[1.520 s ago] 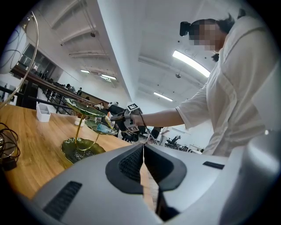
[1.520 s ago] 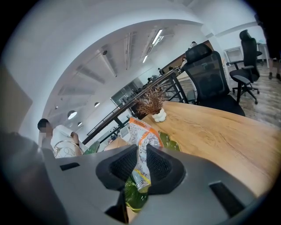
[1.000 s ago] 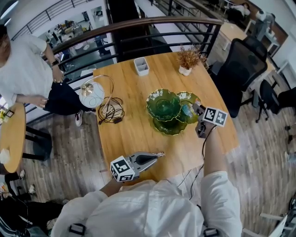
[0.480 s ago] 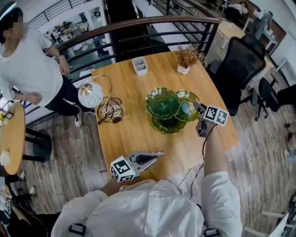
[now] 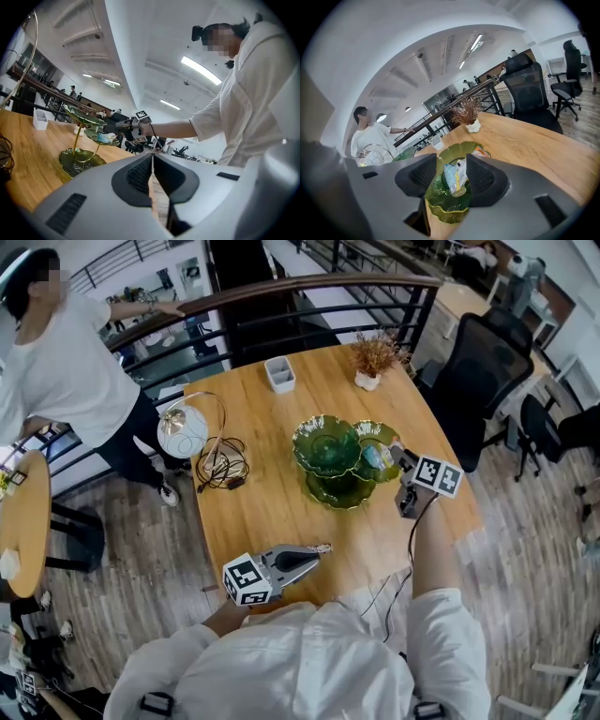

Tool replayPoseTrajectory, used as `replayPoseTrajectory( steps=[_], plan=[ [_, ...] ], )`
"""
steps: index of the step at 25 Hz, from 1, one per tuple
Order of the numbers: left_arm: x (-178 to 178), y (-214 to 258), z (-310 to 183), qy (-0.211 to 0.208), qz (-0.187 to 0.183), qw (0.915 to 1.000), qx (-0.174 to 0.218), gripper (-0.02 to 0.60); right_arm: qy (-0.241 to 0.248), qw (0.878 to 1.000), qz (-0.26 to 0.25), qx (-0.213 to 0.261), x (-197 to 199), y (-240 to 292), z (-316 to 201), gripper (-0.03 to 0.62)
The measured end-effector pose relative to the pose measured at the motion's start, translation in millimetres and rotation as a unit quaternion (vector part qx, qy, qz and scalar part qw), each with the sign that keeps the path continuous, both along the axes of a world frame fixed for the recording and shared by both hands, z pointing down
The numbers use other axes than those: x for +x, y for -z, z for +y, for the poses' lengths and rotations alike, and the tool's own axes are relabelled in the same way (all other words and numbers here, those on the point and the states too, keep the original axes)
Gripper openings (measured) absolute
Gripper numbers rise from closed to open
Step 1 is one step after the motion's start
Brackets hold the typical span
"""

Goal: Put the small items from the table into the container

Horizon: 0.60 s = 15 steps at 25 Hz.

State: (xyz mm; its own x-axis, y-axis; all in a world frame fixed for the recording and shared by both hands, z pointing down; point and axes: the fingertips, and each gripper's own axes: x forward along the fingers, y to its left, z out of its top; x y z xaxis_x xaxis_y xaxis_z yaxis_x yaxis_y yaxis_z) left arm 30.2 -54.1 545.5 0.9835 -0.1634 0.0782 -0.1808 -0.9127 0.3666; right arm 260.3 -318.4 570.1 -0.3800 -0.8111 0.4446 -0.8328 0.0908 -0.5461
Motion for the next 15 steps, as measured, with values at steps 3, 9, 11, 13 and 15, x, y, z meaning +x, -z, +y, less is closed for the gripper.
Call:
replayPoseTrajectory(
  steps=[3, 9, 11, 13, 15],
  plan=[
    [1, 2, 3, -0.004, 0.000, 1.0000, 0.002, 0.008, -0.002, 1.000, -0.005, 0.003, -1, 2, 5, 0.199],
    [2, 2, 11, -0.011, -0.003, 0.9999, 0.008, 0.008, -0.005, 1.000, -0.013, 0.009, -3, 3, 17, 0.199],
    [2, 2, 14, -0.012, -0.003, 0.9999, 0.009, 0.008, -0.005, 1.000, -0.014, 0.012, -4, 5, 22, 0.199],
    [1, 4, 16, -0.013, -0.003, 0.9999, 0.010, 0.008, -0.005, 1.000, -0.016, 0.013, -5, 6, 28, 0.199],
    [2, 4, 20, -0.014, -0.003, 0.9998, 0.011, 0.008, -0.004, 1.000, -0.018, 0.015, -7, 7, 34, 0.199]
  ],
)
